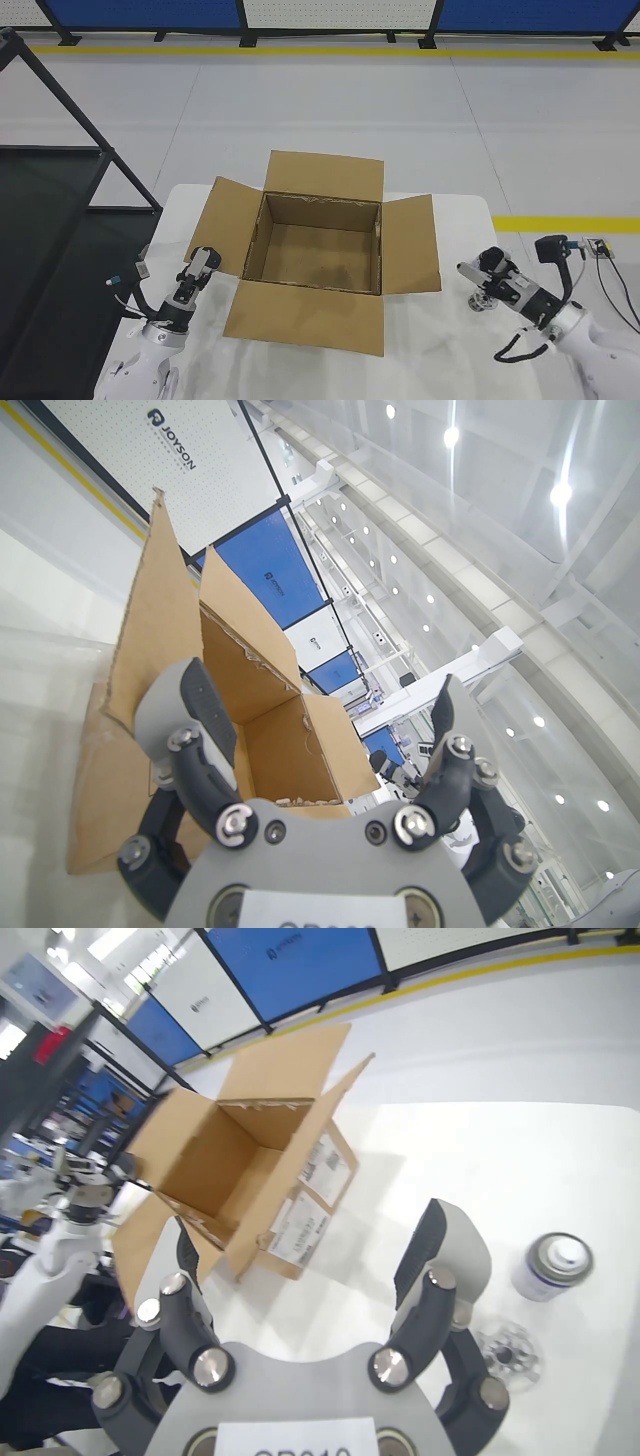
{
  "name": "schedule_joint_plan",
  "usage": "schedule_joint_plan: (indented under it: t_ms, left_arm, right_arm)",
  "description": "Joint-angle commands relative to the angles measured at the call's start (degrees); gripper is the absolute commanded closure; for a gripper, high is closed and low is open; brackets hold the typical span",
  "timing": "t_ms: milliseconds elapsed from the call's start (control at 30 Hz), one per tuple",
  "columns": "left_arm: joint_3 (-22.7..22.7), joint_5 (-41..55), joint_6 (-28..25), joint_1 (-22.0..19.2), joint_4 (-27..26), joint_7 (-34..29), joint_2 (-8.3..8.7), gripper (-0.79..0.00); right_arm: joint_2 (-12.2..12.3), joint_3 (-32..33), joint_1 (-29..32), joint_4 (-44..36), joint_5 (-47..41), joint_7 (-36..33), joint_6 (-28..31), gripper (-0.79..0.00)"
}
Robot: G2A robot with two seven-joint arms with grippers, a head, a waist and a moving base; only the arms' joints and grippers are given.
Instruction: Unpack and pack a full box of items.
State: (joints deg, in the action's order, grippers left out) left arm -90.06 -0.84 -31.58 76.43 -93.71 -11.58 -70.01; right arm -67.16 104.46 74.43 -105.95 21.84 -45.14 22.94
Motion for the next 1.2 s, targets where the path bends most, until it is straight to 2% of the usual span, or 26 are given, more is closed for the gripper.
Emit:
schedule_joint_plan:
  t_ms: [0, 133, 267, 467, 567, 933, 1033, 1167]
  left_arm:
    - [0.00, 0.00, 0.00, 0.00, 0.00, 0.00, 0.00, -0.785]
    - [0.00, 0.00, 0.00, 0.00, 0.00, 0.00, 0.00, -0.785]
    - [0.00, 0.00, 0.00, 0.00, 0.00, 0.00, 0.00, -0.785]
    - [0.00, 0.00, 0.00, 0.00, 0.00, 0.00, 0.00, -0.785]
    - [0.00, 0.00, 0.00, 0.00, 0.00, 0.00, 0.00, -0.785]
    - [0.00, 0.00, 0.00, 0.00, 0.00, 0.00, 0.00, -0.785]
    - [0.00, 0.00, 0.00, 0.00, 0.00, 0.00, 0.00, -0.785]
    - [0.00, 0.00, 0.00, 0.00, 0.00, 0.00, 0.00, -0.785]
  right_arm:
    - [0.00, -0.01, 0.00, -0.02, 5.65, 0.07, -0.07, -0.785]
    - [-0.05, -1.03, 0.38, -0.69, 4.90, 0.64, -0.07, -0.785]
    - [-0.02, -3.38, -1.12, -0.34, 3.05, 0.51, -4.20, -0.785]
    - [0.36, -5.86, -6.12, 4.20, -6.26, -5.13, -6.28, -0.785]
    - [0.57, -6.70, -9.49, 8.16, -14.58, -11.03, -12.73, -0.785]
    - [0.57, -6.70, -9.49, 8.16, -14.58, -11.03, -12.73, -0.785]
    - [0.52, -7.31, -9.29, 8.29, -14.98, -8.63, -14.41, -0.785]
    - [0.70, -8.87, -11.67, 11.10, -17.91, -10.49, -16.53, -0.785]
